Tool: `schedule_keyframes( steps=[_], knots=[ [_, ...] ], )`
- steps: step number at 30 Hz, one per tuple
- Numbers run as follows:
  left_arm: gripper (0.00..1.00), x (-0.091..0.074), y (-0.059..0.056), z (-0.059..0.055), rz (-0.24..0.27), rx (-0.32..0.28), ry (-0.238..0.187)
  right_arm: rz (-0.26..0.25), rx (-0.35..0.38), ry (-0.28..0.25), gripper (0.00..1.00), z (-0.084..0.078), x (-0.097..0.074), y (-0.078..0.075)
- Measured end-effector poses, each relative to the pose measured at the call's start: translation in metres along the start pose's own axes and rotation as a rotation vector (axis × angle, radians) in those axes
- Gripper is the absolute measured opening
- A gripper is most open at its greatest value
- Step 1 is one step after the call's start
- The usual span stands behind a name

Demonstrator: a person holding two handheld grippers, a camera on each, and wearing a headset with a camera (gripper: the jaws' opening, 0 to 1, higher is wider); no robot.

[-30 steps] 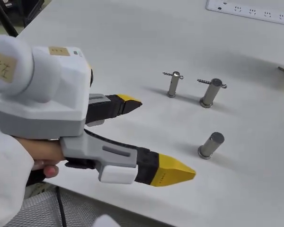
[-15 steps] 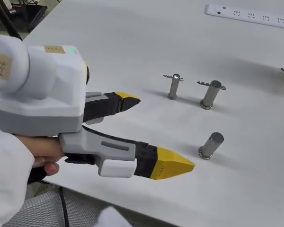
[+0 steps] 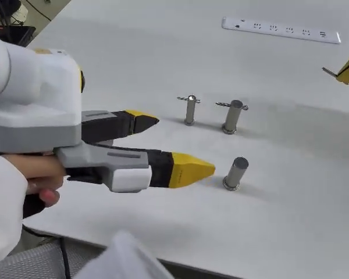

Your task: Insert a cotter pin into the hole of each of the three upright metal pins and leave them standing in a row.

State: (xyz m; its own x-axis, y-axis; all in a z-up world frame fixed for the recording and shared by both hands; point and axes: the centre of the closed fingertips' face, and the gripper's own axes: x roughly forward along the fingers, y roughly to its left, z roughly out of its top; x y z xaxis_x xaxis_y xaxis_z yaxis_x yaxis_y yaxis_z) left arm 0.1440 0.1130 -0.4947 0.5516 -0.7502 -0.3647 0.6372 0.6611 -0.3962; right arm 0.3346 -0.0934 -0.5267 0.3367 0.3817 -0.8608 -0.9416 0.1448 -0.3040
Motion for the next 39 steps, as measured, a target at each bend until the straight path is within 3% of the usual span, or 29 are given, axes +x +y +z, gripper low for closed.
schedule_keyframes(
  steps=[1, 4, 11, 15, 23, 29, 34, 39],
  knots=[
    [0.75, -0.001, 0.000, 0.004, 0.004, 0.010, -0.015, -0.017, -0.007, -0.053, 0.00, 0.010, -0.007, 0.006],
    [0.69, -0.002, 0.005, 0.014, 0.031, 0.013, -0.058, -0.043, 0.009, -0.125, 0.00, 0.026, -0.022, 0.022],
    [0.60, 0.001, 0.008, 0.033, 0.029, -0.037, -0.117, -0.125, -0.053, -0.214, 0.00, 0.053, -0.054, 0.061],
    [0.54, 0.007, 0.003, 0.038, 0.004, -0.043, -0.124, -0.165, -0.045, -0.258, 0.00, 0.065, -0.065, 0.080],
    [0.41, 0.026, -0.017, 0.051, -0.077, -0.044, -0.130, -0.210, -0.120, -0.324, 0.00, 0.101, -0.082, 0.119],
    [0.39, 0.041, -0.034, 0.061, -0.130, -0.027, -0.127, -0.247, -0.132, -0.365, 0.00, 0.119, -0.087, 0.128],
    [0.31, 0.048, -0.049, 0.071, -0.182, -0.029, -0.139, -0.264, -0.160, -0.374, 0.00, 0.128, -0.088, 0.136],
    [0.25, 0.054, -0.060, 0.074, -0.225, -0.024, -0.129, -0.276, -0.167, -0.379, 0.00, 0.134, -0.087, 0.139]
  ],
)
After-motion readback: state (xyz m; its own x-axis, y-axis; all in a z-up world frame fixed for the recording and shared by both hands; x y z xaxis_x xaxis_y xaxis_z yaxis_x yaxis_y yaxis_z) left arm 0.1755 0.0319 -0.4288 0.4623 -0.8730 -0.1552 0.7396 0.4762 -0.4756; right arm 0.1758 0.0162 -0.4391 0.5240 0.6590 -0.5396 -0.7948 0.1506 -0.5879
